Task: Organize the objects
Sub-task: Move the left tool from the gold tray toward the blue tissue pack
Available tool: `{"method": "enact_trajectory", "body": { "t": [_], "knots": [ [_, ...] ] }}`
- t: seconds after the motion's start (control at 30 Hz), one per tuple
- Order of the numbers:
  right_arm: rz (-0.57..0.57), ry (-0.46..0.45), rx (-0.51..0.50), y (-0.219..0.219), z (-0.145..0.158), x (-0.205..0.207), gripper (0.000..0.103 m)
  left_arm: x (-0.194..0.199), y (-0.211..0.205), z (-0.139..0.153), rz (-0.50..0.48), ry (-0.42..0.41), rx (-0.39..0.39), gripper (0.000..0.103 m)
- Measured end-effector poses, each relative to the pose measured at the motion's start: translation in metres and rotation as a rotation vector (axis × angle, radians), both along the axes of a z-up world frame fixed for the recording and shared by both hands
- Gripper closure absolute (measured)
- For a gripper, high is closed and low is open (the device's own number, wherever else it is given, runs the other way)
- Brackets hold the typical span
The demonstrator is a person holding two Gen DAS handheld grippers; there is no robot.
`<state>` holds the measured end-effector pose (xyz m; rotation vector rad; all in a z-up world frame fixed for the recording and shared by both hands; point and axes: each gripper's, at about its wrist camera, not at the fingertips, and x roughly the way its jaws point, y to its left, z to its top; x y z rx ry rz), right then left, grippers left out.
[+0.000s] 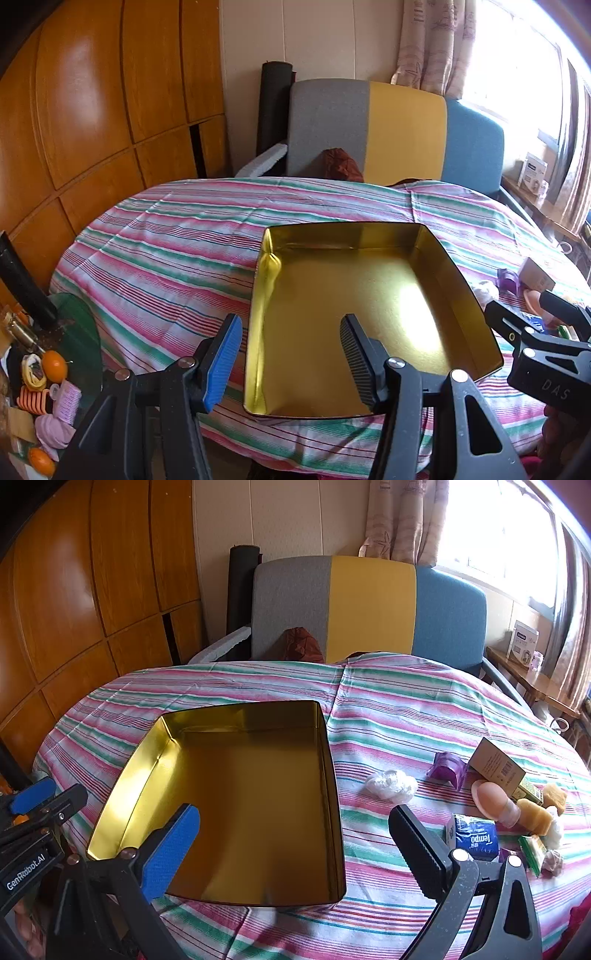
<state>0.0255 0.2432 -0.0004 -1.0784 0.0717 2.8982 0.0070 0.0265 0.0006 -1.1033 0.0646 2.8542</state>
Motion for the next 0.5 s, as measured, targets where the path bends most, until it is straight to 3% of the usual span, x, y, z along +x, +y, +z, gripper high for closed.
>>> {"method": "enact_trajectory", "body": {
  "t": [0.5],
  "knots": [
    [-0.026, 0.02, -0.007, 0.024, 0.007, 0.003, 0.0, 0.0, 0.02, -0.004, -0.119, -0.042, 0.056, 0.046]
  ]
}}
